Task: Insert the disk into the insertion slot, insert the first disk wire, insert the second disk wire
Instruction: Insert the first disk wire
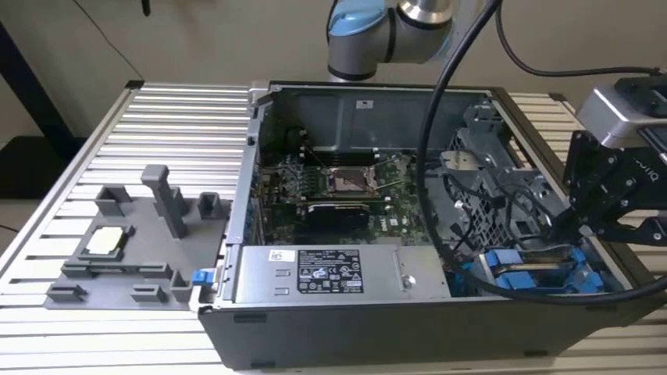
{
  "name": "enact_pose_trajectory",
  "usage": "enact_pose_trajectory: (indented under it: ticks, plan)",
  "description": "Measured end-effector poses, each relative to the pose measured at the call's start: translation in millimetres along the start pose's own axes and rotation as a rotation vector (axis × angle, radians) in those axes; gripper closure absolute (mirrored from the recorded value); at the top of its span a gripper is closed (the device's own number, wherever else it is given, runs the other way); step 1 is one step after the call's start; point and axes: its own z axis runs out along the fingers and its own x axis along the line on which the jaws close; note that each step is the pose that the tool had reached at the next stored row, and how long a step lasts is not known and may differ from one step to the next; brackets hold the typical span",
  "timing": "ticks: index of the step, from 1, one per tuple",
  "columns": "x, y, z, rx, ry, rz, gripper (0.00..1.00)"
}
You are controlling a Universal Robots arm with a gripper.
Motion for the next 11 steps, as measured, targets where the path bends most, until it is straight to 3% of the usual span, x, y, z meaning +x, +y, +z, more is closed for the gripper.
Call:
enact_pose_trajectory:
  ticks: [11]
  plan:
    - [1.4, -3.0, 10.6, 0.0001, -0.0038, 0.003, 0.81]
